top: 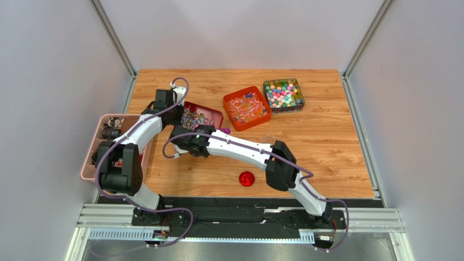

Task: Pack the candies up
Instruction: Scoop the fake candies from the storage box.

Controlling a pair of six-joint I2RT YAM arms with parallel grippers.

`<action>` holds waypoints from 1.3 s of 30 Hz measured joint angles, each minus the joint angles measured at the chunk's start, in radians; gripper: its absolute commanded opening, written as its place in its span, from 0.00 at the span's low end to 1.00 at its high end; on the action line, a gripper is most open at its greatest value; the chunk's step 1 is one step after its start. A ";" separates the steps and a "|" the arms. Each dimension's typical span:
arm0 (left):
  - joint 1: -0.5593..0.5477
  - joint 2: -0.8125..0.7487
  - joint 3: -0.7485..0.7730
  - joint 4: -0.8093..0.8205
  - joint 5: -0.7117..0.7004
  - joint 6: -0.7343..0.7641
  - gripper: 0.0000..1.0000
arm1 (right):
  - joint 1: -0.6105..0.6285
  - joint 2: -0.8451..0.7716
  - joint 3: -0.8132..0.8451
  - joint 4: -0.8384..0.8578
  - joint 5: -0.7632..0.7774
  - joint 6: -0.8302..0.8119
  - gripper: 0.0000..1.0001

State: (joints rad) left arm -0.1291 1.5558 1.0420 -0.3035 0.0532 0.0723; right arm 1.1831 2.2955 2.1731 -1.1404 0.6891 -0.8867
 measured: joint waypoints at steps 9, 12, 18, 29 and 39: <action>-0.007 0.000 0.000 0.008 0.016 -0.015 0.00 | -0.056 -0.027 -0.050 -0.011 0.022 0.021 0.00; -0.009 0.000 0.000 0.016 0.023 -0.022 0.00 | -0.063 -0.029 -0.050 -0.010 0.040 0.005 0.00; -0.009 0.000 0.000 0.037 0.027 -0.032 0.00 | -0.064 -0.032 -0.066 0.014 0.086 -0.029 0.00; -0.008 0.000 0.000 0.028 0.008 -0.038 0.00 | -0.022 0.017 -0.010 -0.016 0.143 -0.071 0.00; 0.000 0.018 0.001 -0.018 -0.037 -0.043 0.00 | 0.006 0.129 0.177 -0.141 0.085 -0.005 0.00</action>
State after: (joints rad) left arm -0.1295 1.5738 1.0428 -0.3214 0.0166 0.0292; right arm 1.1896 2.4241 2.3497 -1.2816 0.7738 -0.8917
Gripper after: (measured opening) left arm 0.017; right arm 0.310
